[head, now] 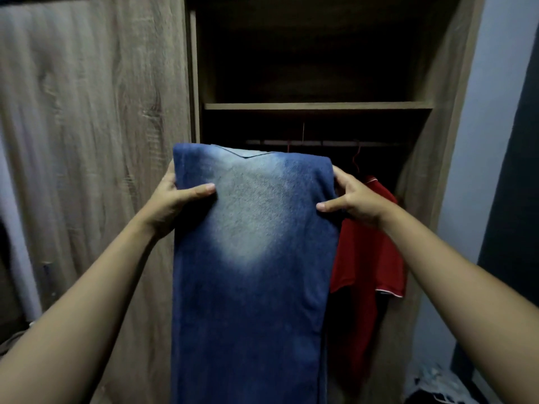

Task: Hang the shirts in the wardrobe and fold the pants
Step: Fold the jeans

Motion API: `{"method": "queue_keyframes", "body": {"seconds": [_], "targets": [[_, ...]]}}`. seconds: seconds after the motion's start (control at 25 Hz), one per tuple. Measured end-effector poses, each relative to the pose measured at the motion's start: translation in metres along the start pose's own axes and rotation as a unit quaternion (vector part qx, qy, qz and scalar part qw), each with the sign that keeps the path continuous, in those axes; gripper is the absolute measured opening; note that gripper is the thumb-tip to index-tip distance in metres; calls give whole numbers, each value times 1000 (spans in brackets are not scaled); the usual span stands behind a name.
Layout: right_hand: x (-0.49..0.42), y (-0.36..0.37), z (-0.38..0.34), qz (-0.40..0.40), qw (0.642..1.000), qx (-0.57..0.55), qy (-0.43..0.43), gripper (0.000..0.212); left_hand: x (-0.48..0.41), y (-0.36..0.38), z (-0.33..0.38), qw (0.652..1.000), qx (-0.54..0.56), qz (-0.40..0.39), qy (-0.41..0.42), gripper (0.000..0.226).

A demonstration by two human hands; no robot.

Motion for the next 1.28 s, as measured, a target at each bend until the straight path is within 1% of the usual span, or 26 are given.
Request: {"method": "queue_keyframes", "body": {"seconds": [0.12, 0.2, 0.24, 0.28, 0.32, 0.36, 0.4, 0.44, 0.48, 0.52, 0.64, 0.72, 0.8, 0.88, 0.92, 0.96, 1.0, 1.04, 1.08, 1.16, 1.24, 1.28], "targets": [[-4, -4, -16, 18, 1000, -15, -17, 70, -6, 8, 17, 999, -5, 29, 39, 47], [-6, -9, -27, 51, 997, -25, -56, 64, -11, 12, 31, 996, 8, 56, 72, 43], [-5, -13, -30, 98, 992, -21, -78, 58, -12, 13, 35, 994, 14, 66, 82, 43], [0, -18, -28, 171, 981, -5, -89, 54, -12, 15, 39, 993, 19, 70, 88, 43], [11, -21, -17, 261, 961, 15, -86, 53, -12, 18, 42, 994, 21, 65, 91, 42], [29, -19, -1, 352, 932, 33, -72, 56, -11, 21, 43, 994, 21, 55, 94, 42], [49, -10, 20, 425, 902, 53, -55, 61, -10, 24, 45, 994, 20, 48, 98, 42], [66, 3, 39, 471, 877, 80, -40, 65, -10, 24, 47, 993, 17, 51, 103, 42], [76, 16, 54, 496, 860, 111, -33, 64, -10, 24, 48, 992, 14, 60, 108, 42], [81, 27, 61, 503, 853, 131, -38, 59, -12, 24, 51, 991, 10, 68, 112, 42], [75, 30, 59, 488, 861, 122, -78, 43, -17, 22, 57, 992, -10, 62, 112, 41], [72, 24, 51, 470, 871, 107, -96, 39, -18, 14, 59, 994, -6, 52, 101, 41], [64, 18, 55, 449, 886, 87, -73, 34, -18, 11, 60, 995, 6, 37, 93, 42], [53, 20, 62, 426, 904, 27, -22, 24, -18, 14, 61, 995, 3, 39, 95, 40], [47, 24, 62, 398, 917, -7, -6, 29, -18, 15, 61, 994, 3, 52, 99, 40], [43, 29, 60, 347, 937, -27, -18, 47, -18, 14, 61, 993, 5, 66, 101, 39], [41, 33, 56, 304, 952, -19, -16, 69, -18, 13, 62, 992, 10, 77, 100, 38], [38, 35, 54, 280, 960, -16, -17, 85, -18, 10, 63, 991, 15, 83, 100, 37], [34, 36, 54, 259, 966, -19, -24, 76, -18, 7, 64, 991, 21, 86, 99, 36], [26, 38, 49, 245, 963, -94, -55, 24, -18, 1, 64, 993, 27, 76, 85, 35], [22, 39, 47, 243, 959, -132, -66, 27, -16, -4, 60, 995, 29, 67, 65, 33], [20, 39, 47, 233, 957, -157, -67, 24, -16, -7, 57, 995, 35, 70, 60, 33]]}}
Point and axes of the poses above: each hand's wrist, its own x-axis away from the middle knuckle, its own y-axis out of the palm, z = x × y, the point moved 7 cm from there along -x, towards the middle knuckle, and after that the axes turned 5 degrees about -x, right-handed, at the moved point
